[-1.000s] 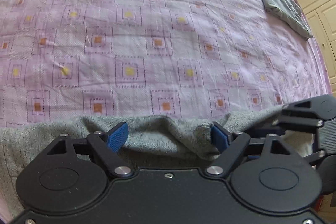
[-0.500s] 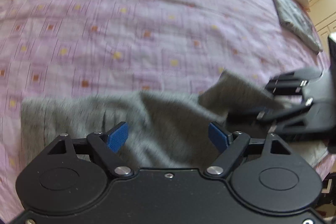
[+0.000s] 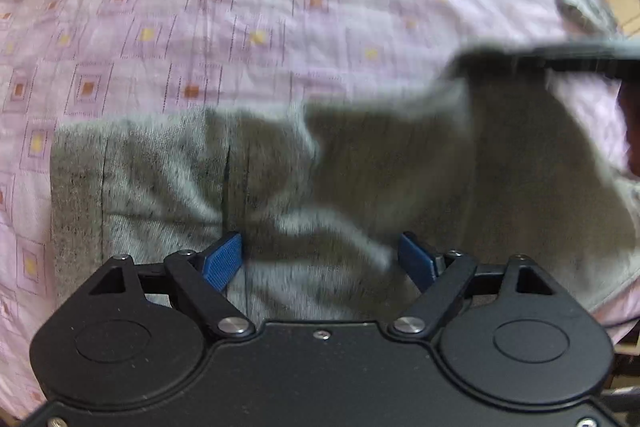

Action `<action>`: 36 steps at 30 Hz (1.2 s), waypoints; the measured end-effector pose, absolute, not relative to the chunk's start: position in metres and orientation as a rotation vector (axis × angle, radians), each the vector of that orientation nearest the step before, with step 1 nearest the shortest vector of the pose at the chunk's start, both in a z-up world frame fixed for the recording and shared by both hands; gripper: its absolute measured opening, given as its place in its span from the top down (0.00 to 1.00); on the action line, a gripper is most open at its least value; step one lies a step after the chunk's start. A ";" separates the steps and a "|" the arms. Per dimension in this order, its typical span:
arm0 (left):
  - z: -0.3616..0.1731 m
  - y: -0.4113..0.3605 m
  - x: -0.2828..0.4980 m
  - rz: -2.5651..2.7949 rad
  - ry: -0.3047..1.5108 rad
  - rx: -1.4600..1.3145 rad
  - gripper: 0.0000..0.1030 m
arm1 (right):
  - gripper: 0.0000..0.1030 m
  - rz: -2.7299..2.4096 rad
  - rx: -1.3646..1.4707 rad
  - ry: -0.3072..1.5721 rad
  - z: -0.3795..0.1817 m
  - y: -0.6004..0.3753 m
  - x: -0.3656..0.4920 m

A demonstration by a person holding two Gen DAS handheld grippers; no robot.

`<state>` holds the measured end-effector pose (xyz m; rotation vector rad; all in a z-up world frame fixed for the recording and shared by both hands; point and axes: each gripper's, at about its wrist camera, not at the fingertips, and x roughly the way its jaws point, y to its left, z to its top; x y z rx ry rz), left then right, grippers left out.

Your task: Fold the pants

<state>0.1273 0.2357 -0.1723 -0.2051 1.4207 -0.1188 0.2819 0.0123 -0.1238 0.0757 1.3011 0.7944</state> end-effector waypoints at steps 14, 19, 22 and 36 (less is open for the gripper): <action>-0.142 0.227 0.119 -0.129 1.319 -0.060 0.22 | 0.86 0.470 0.221 1.151 -0.121 -0.046 0.276; -0.143 0.221 0.131 -0.136 1.296 -0.027 0.22 | 0.86 0.589 0.099 1.141 -0.101 -0.062 0.226; -0.157 0.222 0.124 -0.139 1.348 0.028 0.22 | 0.86 0.611 0.018 1.208 -0.110 -0.058 0.198; -0.138 0.194 0.101 -0.238 1.315 0.020 0.22 | 0.91 0.401 0.067 1.307 -0.119 -0.092 0.111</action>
